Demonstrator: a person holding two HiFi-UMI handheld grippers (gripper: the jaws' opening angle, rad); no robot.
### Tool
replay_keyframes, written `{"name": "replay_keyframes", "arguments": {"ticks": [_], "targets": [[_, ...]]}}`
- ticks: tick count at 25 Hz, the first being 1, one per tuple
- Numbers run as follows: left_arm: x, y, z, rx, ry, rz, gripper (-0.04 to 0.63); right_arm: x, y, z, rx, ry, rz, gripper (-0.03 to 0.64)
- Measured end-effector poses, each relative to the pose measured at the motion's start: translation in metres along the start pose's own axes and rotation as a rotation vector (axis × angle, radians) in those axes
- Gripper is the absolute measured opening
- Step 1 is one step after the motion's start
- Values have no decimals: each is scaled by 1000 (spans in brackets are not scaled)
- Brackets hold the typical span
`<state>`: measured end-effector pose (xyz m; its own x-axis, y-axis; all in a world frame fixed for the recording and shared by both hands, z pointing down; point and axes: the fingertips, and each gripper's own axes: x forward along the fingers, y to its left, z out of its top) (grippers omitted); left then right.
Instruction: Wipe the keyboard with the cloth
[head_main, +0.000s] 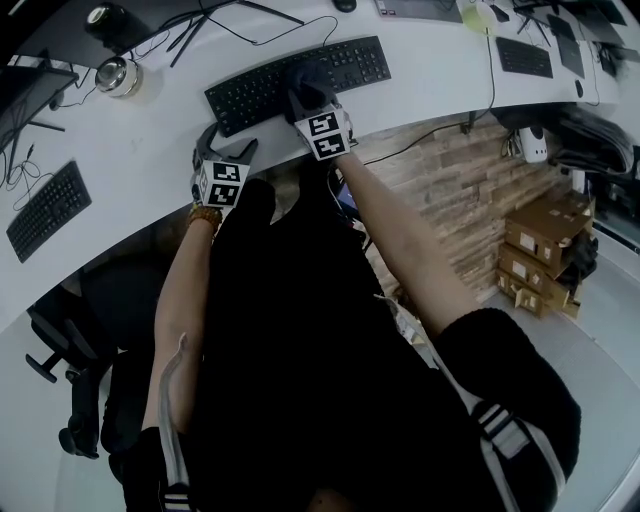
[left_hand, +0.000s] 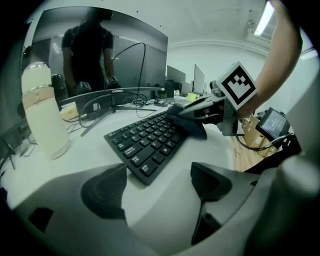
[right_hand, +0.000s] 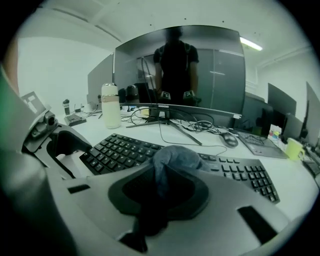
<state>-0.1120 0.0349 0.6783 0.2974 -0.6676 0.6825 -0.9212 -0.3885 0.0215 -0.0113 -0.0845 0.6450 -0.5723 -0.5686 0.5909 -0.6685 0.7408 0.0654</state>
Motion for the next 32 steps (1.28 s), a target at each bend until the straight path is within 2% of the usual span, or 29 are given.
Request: {"name": "replay_keyframes", "arguments": {"ticks": [13,20,25,32], "targets": [[1,1,0,0,-4,2,397,12,62,14,-31,10,36,57],[2,1,-7,-8,18,-1,397,18,96,18,5,17,71,57],[1,1,-1,-10,9,-2,397,18,100,18,48,17,33,57],[1,1,0,-12,8,-14,396,19,130,18,55,28,122,60]]}}
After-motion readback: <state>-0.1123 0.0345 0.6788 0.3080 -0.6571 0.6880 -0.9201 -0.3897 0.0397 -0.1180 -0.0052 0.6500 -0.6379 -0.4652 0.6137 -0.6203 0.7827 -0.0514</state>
